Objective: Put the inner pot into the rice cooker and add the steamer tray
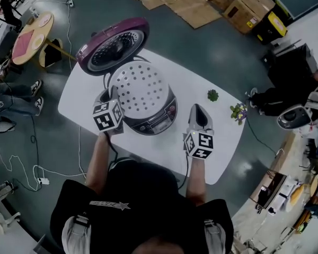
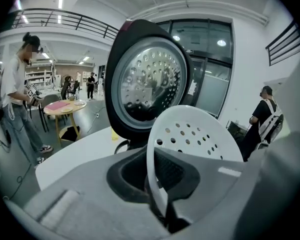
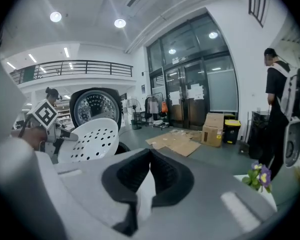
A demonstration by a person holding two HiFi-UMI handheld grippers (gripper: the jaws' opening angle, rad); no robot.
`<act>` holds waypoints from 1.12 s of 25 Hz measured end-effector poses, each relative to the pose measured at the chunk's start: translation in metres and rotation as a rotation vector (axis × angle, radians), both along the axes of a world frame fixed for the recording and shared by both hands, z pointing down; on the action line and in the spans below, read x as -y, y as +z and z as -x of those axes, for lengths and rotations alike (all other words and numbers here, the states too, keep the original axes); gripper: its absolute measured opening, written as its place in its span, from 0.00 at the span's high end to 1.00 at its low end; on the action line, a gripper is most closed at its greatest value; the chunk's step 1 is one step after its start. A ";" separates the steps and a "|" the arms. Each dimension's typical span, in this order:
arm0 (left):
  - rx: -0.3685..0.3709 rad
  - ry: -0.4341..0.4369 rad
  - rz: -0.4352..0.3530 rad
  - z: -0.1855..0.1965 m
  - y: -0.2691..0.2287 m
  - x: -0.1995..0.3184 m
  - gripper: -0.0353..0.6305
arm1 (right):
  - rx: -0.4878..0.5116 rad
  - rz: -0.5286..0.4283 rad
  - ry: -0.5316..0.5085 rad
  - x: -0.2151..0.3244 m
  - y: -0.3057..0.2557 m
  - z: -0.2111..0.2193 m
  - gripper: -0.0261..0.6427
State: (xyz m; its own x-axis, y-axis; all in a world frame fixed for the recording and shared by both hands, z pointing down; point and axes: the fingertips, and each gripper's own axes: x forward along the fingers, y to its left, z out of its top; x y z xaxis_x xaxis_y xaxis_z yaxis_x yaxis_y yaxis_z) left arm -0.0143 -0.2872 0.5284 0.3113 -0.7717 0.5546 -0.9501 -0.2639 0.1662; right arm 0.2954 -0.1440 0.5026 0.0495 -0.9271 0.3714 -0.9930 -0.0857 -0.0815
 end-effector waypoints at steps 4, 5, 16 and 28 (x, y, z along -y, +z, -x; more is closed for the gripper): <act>0.040 0.003 0.025 -0.002 0.011 0.007 0.91 | 0.007 0.014 0.010 0.005 0.007 -0.002 0.95; 0.054 0.004 0.034 -0.002 0.014 0.008 0.91 | 0.008 0.018 0.013 0.005 0.008 -0.003 0.95; 0.135 0.024 0.129 -0.004 0.043 0.009 0.91 | 0.018 0.051 0.034 0.008 0.023 -0.007 0.95; 0.195 0.028 0.195 -0.002 0.058 0.011 0.91 | 0.026 0.069 0.036 0.012 0.031 -0.004 0.95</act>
